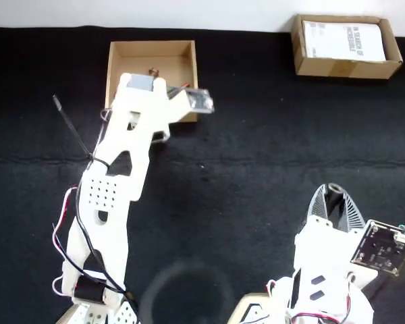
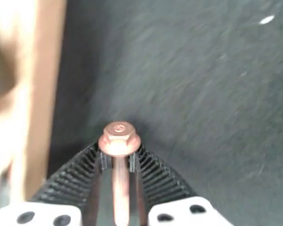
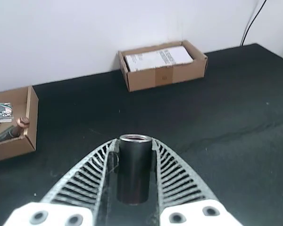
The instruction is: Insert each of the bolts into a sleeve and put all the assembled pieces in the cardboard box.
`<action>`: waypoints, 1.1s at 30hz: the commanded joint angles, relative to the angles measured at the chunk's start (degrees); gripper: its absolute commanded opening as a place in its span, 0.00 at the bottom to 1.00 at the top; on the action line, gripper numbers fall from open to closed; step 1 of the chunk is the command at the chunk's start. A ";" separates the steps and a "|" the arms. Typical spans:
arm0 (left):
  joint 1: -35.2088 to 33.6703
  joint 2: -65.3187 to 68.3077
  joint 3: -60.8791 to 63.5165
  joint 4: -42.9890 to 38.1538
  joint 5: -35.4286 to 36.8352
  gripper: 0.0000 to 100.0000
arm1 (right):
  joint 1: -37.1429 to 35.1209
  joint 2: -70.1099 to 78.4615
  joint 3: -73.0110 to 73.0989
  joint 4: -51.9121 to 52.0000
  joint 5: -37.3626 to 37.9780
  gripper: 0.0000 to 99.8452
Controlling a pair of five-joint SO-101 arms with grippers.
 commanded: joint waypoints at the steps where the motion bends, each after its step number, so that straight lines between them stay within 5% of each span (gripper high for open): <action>1: 1.89 -6.81 -8.13 3.96 8.18 0.01 | 0.57 0.13 -0.13 -4.09 0.35 0.01; 12: 0.66 -23.16 -11.56 4.31 45.71 0.01 | -2.07 0.04 8.22 -21.58 0.00 0.01; 22: -3.65 -40.04 -8.48 4.48 53.45 0.01 | -15.34 0.48 14.37 -36.35 -6.95 0.01; 25: -5.49 -46.81 -1.98 4.48 58.64 0.01 | -21.32 0.48 16.40 -36.70 -6.77 0.01; 33: -5.49 -70.73 25.10 4.22 58.81 0.01 | -40.92 0.48 22.29 -36.79 -6.51 0.01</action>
